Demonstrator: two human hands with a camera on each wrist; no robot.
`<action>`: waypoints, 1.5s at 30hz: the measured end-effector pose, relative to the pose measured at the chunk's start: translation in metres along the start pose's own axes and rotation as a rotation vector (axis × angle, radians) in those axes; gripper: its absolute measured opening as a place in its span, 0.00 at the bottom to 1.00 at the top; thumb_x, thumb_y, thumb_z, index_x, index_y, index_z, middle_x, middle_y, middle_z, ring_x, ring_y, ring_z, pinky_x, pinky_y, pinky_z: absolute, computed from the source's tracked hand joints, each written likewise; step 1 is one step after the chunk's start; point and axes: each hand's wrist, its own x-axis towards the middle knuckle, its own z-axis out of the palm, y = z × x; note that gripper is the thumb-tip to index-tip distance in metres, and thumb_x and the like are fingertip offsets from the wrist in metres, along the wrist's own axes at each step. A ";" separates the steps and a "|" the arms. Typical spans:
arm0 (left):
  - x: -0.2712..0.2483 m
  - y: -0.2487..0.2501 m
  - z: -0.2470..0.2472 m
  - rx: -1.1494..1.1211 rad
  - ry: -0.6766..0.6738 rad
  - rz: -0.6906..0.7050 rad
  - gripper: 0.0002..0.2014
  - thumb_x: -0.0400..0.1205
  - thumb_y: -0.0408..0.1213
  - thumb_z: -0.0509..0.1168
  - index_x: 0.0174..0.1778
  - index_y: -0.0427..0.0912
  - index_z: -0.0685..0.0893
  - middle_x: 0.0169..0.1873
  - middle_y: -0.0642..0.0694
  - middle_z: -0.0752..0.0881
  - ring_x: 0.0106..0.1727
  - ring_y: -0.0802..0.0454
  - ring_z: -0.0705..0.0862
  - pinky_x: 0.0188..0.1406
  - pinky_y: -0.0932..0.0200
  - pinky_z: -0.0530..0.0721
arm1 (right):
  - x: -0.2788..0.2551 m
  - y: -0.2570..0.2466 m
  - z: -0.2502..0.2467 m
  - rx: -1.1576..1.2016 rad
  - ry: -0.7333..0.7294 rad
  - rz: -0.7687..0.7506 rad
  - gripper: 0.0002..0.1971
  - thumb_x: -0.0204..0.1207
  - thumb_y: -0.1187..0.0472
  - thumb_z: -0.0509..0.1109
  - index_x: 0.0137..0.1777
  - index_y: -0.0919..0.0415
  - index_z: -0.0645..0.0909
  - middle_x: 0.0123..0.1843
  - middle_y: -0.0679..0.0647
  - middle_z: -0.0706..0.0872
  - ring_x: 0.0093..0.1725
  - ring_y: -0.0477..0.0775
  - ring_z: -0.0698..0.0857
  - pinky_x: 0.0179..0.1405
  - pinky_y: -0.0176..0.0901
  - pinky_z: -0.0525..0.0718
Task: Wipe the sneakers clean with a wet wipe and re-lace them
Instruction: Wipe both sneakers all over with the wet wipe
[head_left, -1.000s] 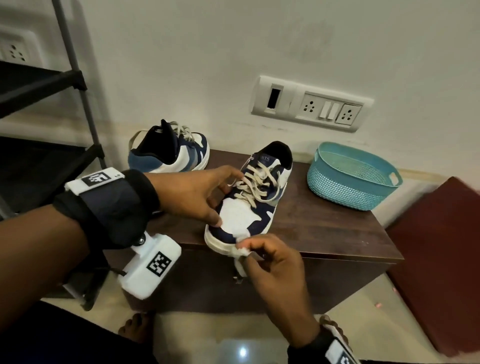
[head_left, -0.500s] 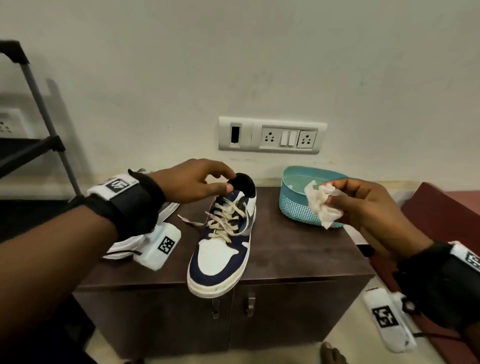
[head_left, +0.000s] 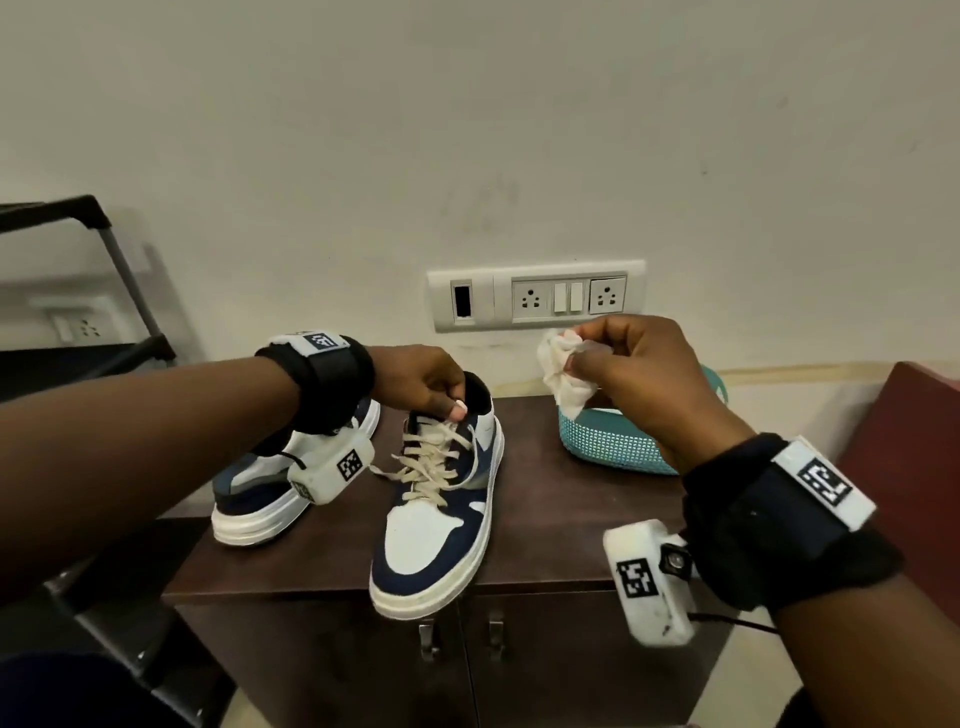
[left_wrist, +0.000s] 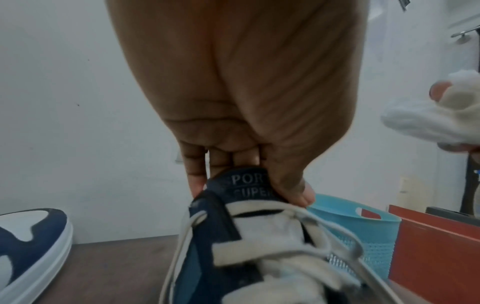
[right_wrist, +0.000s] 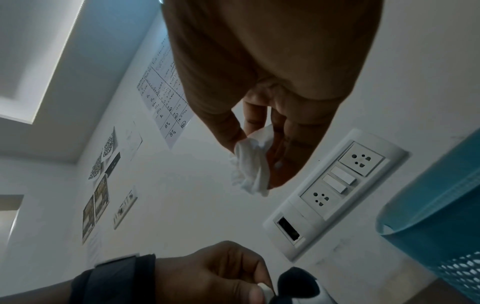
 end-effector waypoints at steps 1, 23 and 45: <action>-0.003 0.001 -0.004 -0.005 0.034 -0.012 0.09 0.84 0.43 0.72 0.44 0.41 0.86 0.33 0.52 0.86 0.31 0.63 0.78 0.38 0.64 0.77 | 0.001 0.000 0.001 0.003 0.007 0.000 0.09 0.78 0.78 0.70 0.46 0.66 0.89 0.31 0.50 0.91 0.28 0.46 0.90 0.26 0.36 0.85; -0.021 0.031 0.013 -1.482 0.409 -0.719 0.16 0.92 0.26 0.49 0.42 0.26 0.76 0.22 0.34 0.86 0.17 0.42 0.85 0.13 0.51 0.82 | 0.008 0.006 -0.017 -0.002 0.178 -0.017 0.12 0.76 0.71 0.72 0.38 0.54 0.89 0.40 0.55 0.93 0.44 0.59 0.93 0.50 0.60 0.93; -0.161 -0.135 0.030 -0.529 0.535 -0.868 0.31 0.73 0.49 0.81 0.66 0.41 0.77 0.44 0.40 0.84 0.33 0.45 0.85 0.22 0.56 0.83 | 0.036 0.080 0.097 -0.548 -0.262 0.462 0.31 0.72 0.31 0.72 0.45 0.65 0.88 0.39 0.60 0.89 0.28 0.57 0.84 0.24 0.37 0.77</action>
